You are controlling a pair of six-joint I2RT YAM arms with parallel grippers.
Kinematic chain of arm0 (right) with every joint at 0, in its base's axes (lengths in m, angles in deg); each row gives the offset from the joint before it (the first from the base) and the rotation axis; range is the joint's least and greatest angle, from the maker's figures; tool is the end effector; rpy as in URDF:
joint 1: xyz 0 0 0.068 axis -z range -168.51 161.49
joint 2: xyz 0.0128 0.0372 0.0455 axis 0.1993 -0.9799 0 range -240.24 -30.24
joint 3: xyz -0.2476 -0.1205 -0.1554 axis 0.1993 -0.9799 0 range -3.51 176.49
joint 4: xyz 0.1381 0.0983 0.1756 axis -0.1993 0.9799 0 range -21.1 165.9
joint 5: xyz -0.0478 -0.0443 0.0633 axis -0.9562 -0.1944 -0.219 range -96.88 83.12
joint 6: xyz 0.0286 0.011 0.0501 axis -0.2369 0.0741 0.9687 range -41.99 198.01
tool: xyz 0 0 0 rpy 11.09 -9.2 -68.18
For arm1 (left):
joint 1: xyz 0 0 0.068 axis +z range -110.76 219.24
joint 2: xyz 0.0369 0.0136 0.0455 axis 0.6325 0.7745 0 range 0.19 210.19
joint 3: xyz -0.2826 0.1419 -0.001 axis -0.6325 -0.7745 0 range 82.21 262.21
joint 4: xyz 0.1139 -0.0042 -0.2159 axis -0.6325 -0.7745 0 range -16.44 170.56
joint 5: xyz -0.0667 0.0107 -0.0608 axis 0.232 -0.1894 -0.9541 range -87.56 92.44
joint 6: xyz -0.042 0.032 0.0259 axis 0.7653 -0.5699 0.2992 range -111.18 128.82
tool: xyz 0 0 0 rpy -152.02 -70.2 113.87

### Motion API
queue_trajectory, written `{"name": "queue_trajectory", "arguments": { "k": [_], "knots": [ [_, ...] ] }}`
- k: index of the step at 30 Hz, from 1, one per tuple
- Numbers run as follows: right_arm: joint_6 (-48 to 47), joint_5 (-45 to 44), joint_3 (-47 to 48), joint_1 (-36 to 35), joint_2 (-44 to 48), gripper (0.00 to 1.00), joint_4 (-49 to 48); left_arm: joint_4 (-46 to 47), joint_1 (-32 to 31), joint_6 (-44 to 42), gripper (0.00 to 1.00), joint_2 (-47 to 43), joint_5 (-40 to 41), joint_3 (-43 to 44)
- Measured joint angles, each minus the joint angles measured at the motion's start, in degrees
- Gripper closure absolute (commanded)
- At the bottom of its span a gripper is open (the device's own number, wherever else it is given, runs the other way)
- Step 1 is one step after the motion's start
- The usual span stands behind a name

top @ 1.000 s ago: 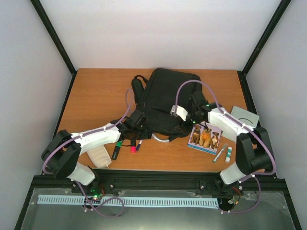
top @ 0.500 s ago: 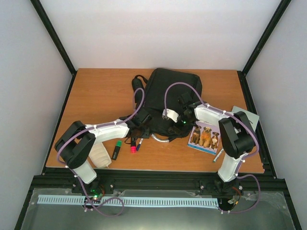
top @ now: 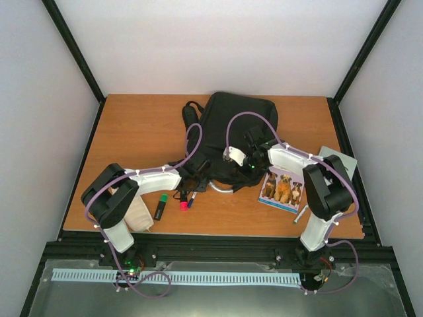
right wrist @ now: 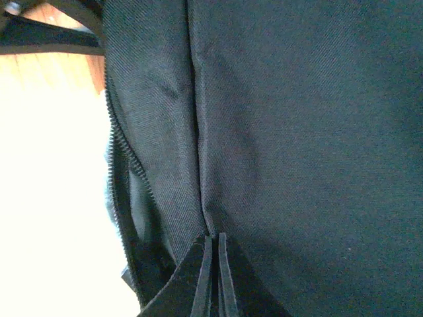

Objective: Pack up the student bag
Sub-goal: Adjust the student bag at the center of the board.

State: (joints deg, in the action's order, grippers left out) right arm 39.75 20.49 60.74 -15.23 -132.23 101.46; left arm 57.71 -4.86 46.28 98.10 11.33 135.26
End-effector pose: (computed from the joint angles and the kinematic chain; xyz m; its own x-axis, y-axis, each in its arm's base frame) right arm 0.2926 0.1693 0.2190 -0.3271 -0.7805 -0.5327 -0.9430 0.3057 0.1311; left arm 0.2267 -0.2106 0.1946 -0.9200 0.0548 -0.3880 0.1082 0.9872 -0.1172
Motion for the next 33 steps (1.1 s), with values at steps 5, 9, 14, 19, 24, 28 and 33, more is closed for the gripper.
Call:
{"name": "queue_trajectory", "arguments": {
  "k": [5, 9, 14, 19, 24, 28, 33],
  "knots": [
    [0.9, -0.1, 0.0, 0.0, 3.7, 0.97, 0.3, 0.8, 0.0, 0.8, 0.90, -0.2, 1.4, -1.0],
    [1.4, -0.3, 0.0, 0.0, 6.5, 0.97, 0.4, 2.1, -0.1, 2.5, 0.97, -1.6, 2.4, -3.2],
    [1.6, -1.0, 0.0, 0.0, 8.4, 0.97, 0.7, 2.4, -0.1, 6.3, 0.99, -6.2, 3.0, -8.4],
    [1.0, -2.2, -0.5, 0.0, 11.6, 0.97, 1.1, 1.4, -0.1, 10.1, 0.99, -10.5, 4.9, -12.7],
    [-2.4, -2.8, -1.4, 0.0, 15.4, 0.97, 3.0, -0.9, 0.0, 12.3, 0.91, -14.9, 5.0, -15.9],
    [-5.2, -2.4, -2.5, 0.0, 17.7, 0.97, 5.9, -6.0, 0.0, 11.5, 0.73, -19.5, 2.6, -16.8],
    [-6.4, -1.0, -5.0, 0.0, 20.2, 0.76, 8.9, -11.6, 0.0, 7.8, 0.46, -24.4, -0.1, -14.0]
  ]
}}
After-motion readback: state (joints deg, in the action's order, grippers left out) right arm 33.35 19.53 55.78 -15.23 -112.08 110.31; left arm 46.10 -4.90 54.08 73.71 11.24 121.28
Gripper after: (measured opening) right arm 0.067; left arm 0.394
